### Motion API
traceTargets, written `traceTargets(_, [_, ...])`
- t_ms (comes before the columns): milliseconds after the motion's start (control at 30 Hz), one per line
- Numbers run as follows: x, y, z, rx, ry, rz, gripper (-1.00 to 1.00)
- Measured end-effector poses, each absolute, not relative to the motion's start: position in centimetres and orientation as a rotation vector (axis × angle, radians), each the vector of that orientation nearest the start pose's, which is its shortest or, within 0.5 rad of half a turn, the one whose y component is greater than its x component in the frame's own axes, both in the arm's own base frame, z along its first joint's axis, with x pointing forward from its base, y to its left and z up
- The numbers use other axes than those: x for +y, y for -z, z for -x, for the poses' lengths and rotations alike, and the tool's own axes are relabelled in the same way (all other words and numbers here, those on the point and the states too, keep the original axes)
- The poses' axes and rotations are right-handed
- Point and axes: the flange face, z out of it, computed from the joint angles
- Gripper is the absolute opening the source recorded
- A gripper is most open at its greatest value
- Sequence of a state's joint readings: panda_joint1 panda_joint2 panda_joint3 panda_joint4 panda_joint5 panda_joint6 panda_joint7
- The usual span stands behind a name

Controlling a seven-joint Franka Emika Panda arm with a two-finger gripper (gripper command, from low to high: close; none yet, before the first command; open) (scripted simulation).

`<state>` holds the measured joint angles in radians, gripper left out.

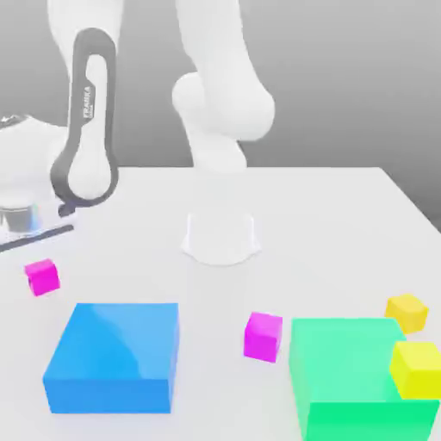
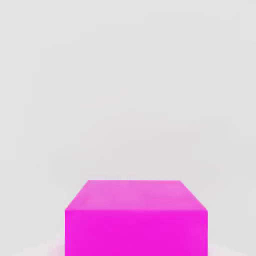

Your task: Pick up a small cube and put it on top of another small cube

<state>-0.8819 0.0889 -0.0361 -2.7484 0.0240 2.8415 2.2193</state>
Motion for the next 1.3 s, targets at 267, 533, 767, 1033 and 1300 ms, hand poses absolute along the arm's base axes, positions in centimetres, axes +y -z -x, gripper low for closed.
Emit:
traceTargets(267, [-13.8,-21.2,-37.8,2.975,-0.002,0.945,-1.0])
traceTargets(533, [8.1,-22.8,-40.4,2.55,-0.006,1.796,-1.0])
traceTargets(767, [26.0,-23.8,-32.7,1.994,-0.005,2.411,-1.0])
traceTargets(1033, [37.7,-23.7,-19.4,1.394,-0.001,2.799,-1.0])
traceTargets(1300, [33.6,-20.1,-26.3,1.649,0.0,2.655,-1.0])
